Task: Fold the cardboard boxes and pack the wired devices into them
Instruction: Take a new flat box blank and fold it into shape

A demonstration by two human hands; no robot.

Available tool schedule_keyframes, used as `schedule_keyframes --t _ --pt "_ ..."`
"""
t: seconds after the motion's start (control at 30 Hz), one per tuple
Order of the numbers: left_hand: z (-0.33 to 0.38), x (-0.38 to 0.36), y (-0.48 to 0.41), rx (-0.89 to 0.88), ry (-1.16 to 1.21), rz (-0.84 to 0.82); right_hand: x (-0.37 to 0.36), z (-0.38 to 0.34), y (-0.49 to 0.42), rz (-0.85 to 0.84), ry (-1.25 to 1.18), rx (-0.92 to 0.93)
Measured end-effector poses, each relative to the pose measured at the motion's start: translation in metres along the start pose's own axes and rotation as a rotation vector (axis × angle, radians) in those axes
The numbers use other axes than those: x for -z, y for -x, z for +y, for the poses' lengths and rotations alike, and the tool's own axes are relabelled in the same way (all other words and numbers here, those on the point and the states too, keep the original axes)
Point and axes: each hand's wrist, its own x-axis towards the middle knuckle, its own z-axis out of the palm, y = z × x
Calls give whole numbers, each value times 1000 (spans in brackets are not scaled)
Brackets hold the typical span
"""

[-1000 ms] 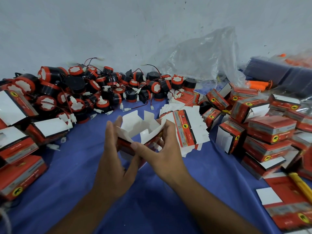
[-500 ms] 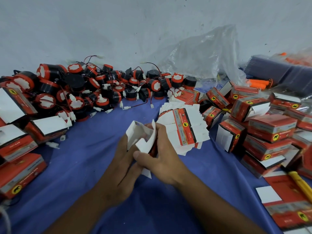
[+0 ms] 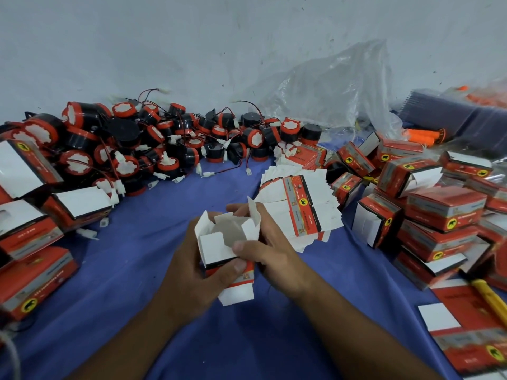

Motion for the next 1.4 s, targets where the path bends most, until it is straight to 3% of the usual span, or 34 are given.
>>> schedule_keyframes --t 0.2,0.37,0.53,0.63,0.83,0.93,1.07,1.23,1.4 --pt "6 -1 -1 -74 24 -9 -6 -1 -2 -44 76 -33" --pt "1 -6 -1 -95 -47 -50 -10 -3 -3 170 205 91" --pt "4 1 -1 -135 -100 134 -15 -2 -1 190 200 194" --pt "7 1 0 -193 -201 131 -15 1 -1 219 234 248" --pt "8 8 -5 -152 -258 115 -3 6 -6 462 557 221" --pt "8 4 -3 -120 -243 61 8 8 -11 484 650 153" --pt "8 4 -4 -101 -194 103 8 8 -14 413 380 126" --pt "7 12 -10 -113 -425 111 6 4 -16 291 -9 -58" --pt "8 7 -10 -178 -359 -28 5 5 -17 306 -20 -25"
